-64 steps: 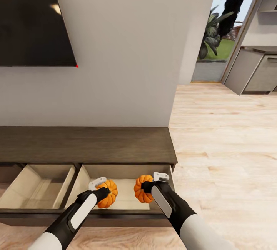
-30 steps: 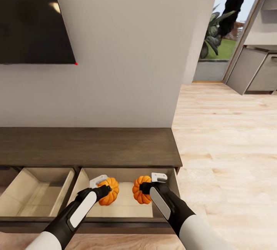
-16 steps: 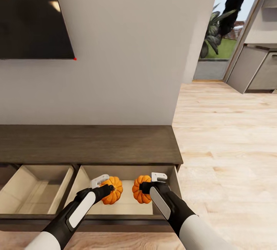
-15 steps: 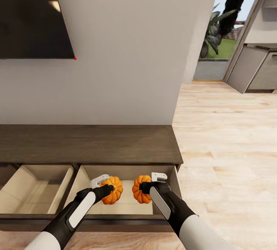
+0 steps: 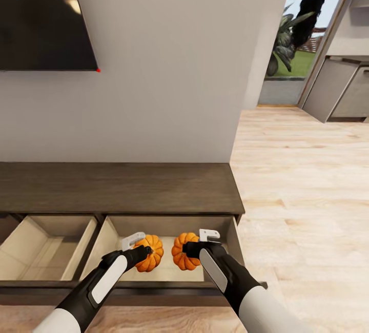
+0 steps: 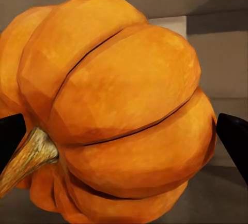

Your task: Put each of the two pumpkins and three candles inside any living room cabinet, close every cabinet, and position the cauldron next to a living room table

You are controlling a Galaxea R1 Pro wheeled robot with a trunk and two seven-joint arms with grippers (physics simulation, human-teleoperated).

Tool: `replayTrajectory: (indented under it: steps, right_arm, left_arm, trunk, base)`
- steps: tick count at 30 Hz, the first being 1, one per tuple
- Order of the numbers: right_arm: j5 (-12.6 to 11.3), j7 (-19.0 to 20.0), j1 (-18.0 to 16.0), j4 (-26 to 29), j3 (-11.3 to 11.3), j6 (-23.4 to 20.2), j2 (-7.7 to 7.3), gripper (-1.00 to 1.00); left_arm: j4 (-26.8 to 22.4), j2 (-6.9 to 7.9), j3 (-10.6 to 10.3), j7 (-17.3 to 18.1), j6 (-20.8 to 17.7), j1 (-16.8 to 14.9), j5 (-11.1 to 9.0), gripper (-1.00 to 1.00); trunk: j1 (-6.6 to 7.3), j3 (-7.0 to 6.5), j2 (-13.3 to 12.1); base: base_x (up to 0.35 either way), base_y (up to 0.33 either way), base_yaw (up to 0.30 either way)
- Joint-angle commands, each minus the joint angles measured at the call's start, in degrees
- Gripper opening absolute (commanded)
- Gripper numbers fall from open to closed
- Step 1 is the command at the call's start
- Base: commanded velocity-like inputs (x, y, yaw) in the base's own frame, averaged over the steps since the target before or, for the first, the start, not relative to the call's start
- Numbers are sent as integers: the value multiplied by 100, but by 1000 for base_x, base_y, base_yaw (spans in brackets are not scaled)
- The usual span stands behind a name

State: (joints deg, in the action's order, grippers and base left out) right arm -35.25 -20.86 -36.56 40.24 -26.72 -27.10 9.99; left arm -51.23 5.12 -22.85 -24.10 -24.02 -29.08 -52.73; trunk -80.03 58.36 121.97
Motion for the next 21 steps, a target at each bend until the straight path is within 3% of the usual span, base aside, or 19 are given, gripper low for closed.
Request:
replayTrajectory:
  steps: [1, 6, 14, 21]
  right_arm:
    - [0, 1, -1, 1, 0, 6, 0, -100]
    - [0, 3, -1, 1, 0, 18, 0, -100]
    - [0, 3, -1, 1, 0, 26, 0, -100]
    - [0, 3, -1, 1, 0, 26, 0, -100]
  left_arm:
    - [-1, 2, 0, -4, 5, -1, -1, -100]
    - [-1, 6, 0, -6, 12, -1, -1, -100]
    - [-1, 7, 5, -32, 8, -1, -2, -100]
    - [-1, 7, 8, -42, 19, -1, -3, -100]
  trunk:
    - [-22, 18, 42]
    - [-132, 108, 242]
    - [-132, 108, 242]
    - [-132, 108, 242]
  base:
    - [0, 0, 0]
    - [0, 0, 0]
    - [4, 0, 0]
    - [124, 0, 0]
